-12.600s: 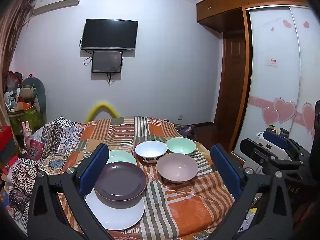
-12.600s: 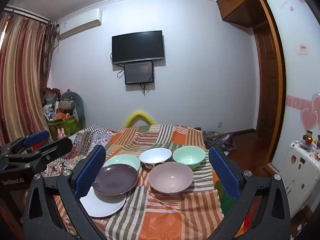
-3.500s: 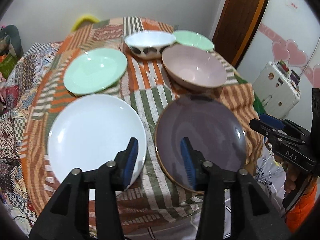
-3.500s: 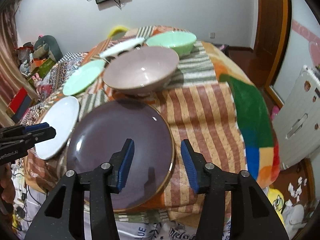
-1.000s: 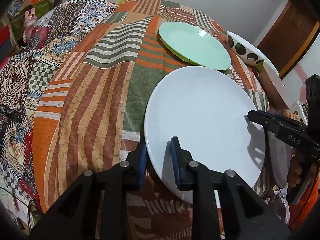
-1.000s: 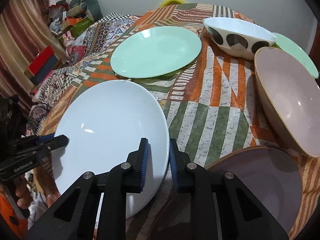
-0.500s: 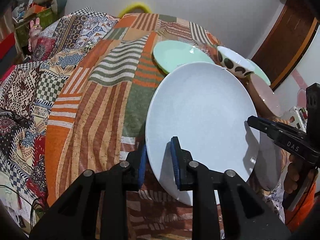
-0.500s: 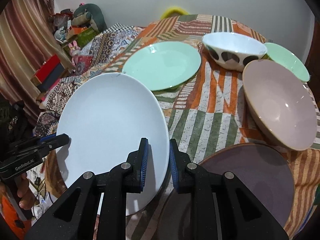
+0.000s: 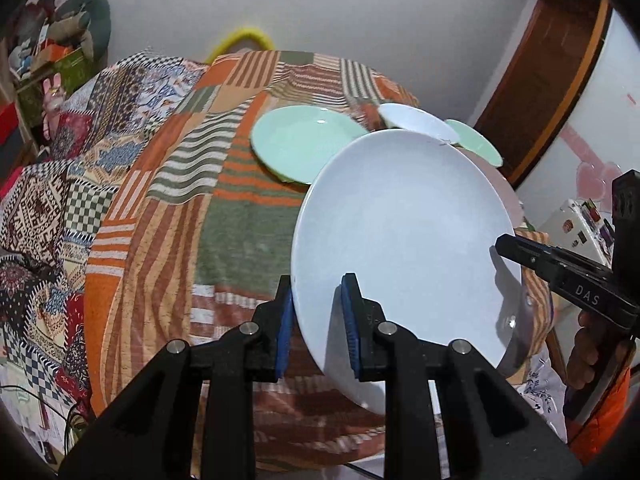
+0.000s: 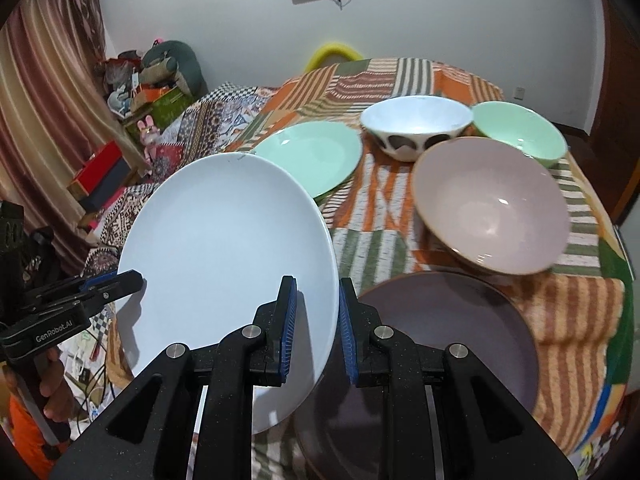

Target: Organize plates and bowls

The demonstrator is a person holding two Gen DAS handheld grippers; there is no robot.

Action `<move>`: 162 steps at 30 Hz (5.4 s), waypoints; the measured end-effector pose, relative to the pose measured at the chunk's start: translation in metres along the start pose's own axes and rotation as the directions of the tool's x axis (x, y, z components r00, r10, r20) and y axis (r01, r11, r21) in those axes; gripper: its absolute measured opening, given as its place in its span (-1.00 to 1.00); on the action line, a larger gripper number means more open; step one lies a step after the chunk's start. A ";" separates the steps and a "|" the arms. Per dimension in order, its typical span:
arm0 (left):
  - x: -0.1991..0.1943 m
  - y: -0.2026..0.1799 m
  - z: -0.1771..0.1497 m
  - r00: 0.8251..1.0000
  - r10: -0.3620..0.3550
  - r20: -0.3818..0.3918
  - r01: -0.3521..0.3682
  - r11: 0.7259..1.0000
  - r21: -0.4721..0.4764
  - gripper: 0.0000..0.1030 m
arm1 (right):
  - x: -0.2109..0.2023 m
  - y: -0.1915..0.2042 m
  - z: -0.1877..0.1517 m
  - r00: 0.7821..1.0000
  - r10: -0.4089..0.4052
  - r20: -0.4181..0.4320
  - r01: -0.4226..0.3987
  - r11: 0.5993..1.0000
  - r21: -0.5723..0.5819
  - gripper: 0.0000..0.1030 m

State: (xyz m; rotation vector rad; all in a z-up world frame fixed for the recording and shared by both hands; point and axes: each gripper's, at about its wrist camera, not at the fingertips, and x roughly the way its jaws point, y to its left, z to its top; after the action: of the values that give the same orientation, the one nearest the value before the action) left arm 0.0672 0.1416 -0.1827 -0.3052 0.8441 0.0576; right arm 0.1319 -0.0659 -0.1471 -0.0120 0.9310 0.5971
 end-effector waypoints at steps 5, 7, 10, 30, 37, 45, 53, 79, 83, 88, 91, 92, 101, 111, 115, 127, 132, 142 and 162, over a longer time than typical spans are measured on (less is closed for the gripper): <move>-0.001 -0.024 0.001 1.000 -0.016 -0.004 0.016 0.999 0.041 -0.56 | -0.017 -0.016 -0.006 1.000 -0.018 0.025 0.017 1.000 0.026 -0.63; 0.000 -0.036 0.000 1.000 -0.025 -0.009 0.025 0.998 0.059 -0.56 | -0.023 -0.024 -0.009 0.999 -0.025 0.032 0.024 0.999 0.036 -0.63; 0.002 -0.051 -0.002 0.999 -0.035 -0.021 0.036 0.996 0.078 -0.56 | -0.032 -0.034 -0.014 0.998 -0.038 0.041 0.036 0.998 0.052 -0.63; 0.051 -0.120 -0.019 0.984 -0.067 -0.163 0.096 0.978 0.182 -0.56 | -0.051 -0.098 -0.063 0.995 -0.100 -0.005 0.099 0.976 0.195 -0.63; 0.072 -0.124 -0.027 0.973 -0.057 -0.224 0.101 0.977 0.189 -0.56 | -0.044 -0.112 -0.073 0.994 -0.100 -0.036 0.105 0.967 0.233 -0.63; 0.087 -0.122 -0.031 0.964 -0.042 -0.263 0.093 0.978 0.186 -0.56 | -0.036 -0.119 -0.078 0.994 -0.088 -0.058 0.100 0.963 0.249 -0.63; 0.098 -0.123 -0.029 0.960 -0.041 -0.277 0.095 0.978 0.183 -0.56 | -0.030 -0.123 -0.080 0.994 -0.087 -0.073 0.103 0.960 0.262 -0.63; 0.097 -0.124 -0.018 0.970 -0.039 -0.239 0.085 0.980 0.181 -0.35 | -0.028 -0.105 -0.064 0.973 -0.224 -0.064 0.231 0.962 0.148 -0.11; 0.075 -0.114 -0.009 0.983 -0.038 -0.177 0.071 0.981 0.181 -0.19 | -0.040 -0.098 -0.057 0.969 -0.245 -0.024 0.246 0.960 0.133 -0.02; 0.046 -0.095 0.010 0.996 -0.032 -0.088 0.046 0.985 0.164 -0.04 | -0.057 -0.084 -0.043 0.976 -0.215 0.034 0.209 0.970 0.124 -0.02; 0.028 -0.078 0.023 1.000 0.003 -0.011 -0.001 0.987 0.159 0.10 | -0.060 -0.070 -0.031 0.981 -0.182 0.065 0.174 0.979 0.106 -0.02; 0.024 -0.071 0.029 1.000 0.016 0.010 -0.017 0.988 0.156 0.12 | -0.060 -0.065 -0.027 0.983 -0.169 0.075 0.161 0.982 0.100 -0.01; 0.033 -0.007 0.075 0.991 0.104 0.079 -0.109 0.992 0.059 0.19 | -0.026 -0.021 0.014 0.989 -0.085 0.118 0.081 0.996 0.032 -0.01; 0.102 0.058 0.116 0.991 0.136 0.019 -0.136 0.991 -0.007 0.19 | 0.043 0.001 0.059 0.998 -0.041 0.044 0.041 0.999 0.011 -0.01; 0.138 0.072 0.127 0.994 0.110 -0.027 -0.111 0.994 -0.009 0.19 | 0.069 0.002 0.071 0.999 -0.043 0.003 0.043 0.999 0.017 -0.01; 0.205 0.095 0.158 0.994 0.072 -0.081 -0.073 0.997 -0.007 -0.42 | 0.130 0.003 0.085 0.990 -0.060 -0.131 0.062 0.998 0.011 -0.44; 0.219 0.098 0.164 0.995 0.056 -0.082 -0.057 0.998 -0.008 -0.56 | 0.146 0.000 0.088 0.983 -0.064 -0.171 0.070 0.997 0.032 -0.45; 0.212 0.106 0.157 0.994 0.005 -0.109 -0.008 0.999 -0.031 -0.65 | 0.152 -0.002 0.093 0.981 -0.068 -0.183 0.078 0.996 0.046 -0.48; 0.111 0.093 0.032 0.975 0.007 -0.223 -0.010 1.000 -0.012 -0.62 | 0.121 0.022 0.047 0.964 -0.004 -0.264 -0.012 0.998 -0.057 -0.48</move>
State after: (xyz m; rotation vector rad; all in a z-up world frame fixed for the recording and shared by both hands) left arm 0.1486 0.2313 -0.2680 -0.3240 1.0682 0.0370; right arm 0.2103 0.0227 -0.2050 -0.1453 1.1725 0.6364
